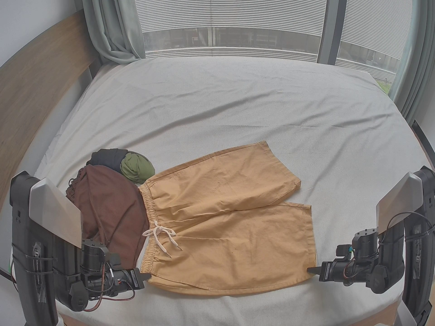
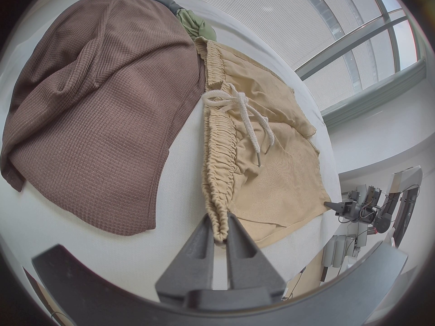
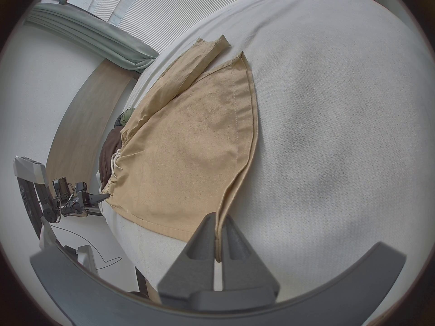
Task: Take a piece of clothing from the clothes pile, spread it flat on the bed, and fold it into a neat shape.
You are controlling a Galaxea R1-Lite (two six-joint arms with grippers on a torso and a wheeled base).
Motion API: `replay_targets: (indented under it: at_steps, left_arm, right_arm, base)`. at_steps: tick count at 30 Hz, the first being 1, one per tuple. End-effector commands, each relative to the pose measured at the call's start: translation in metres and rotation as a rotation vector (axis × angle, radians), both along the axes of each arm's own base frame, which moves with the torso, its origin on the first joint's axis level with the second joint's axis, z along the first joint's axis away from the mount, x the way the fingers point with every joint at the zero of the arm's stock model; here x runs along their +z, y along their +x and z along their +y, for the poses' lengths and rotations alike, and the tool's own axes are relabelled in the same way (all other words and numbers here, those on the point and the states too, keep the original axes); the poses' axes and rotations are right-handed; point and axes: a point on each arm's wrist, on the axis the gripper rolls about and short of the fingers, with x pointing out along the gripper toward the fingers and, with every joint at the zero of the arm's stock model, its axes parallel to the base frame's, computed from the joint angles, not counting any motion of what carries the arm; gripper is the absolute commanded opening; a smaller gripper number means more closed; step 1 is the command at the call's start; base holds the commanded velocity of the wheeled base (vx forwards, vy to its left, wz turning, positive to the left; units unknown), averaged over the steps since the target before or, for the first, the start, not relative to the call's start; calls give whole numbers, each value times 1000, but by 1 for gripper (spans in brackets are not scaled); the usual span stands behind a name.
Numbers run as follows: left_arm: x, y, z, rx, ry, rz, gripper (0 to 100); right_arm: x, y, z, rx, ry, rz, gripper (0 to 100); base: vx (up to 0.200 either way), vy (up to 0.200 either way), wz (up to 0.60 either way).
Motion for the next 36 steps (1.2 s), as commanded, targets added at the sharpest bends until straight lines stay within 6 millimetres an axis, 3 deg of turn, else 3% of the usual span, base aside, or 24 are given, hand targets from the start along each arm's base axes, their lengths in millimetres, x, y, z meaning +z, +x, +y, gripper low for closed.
replay_targets:
  at_steps: [1, 7, 12, 28, 36]
  left_arm:
    - [4, -2, 0, 0, -2, -7, 0]
    - [12, -16, 1, -39, -25, 27, 0]
    - [11, -16, 2, -38, -27, 35, 0]
    - [17, -31, 4, -135, 57, 116, 0]
    - [20, -26, 1, -142, 38, 49, 0]
  right_arm:
    - [3, -4, -2, -2, -2, 7, 0]
    - [12, -17, -5, 2, -14, 19, 0]
    - [20, -25, -9, 8, -30, 9, 0]
    - [21, -29, -10, 32, -54, 39, 0]
    - [36, -26, -9, 50, -16, -38, 0]
  base:
    - [0, 0, 0]
    - [0, 0, 0]
    - [0, 0, 0]
    - [0, 0, 0]
    - [0, 0, 0]
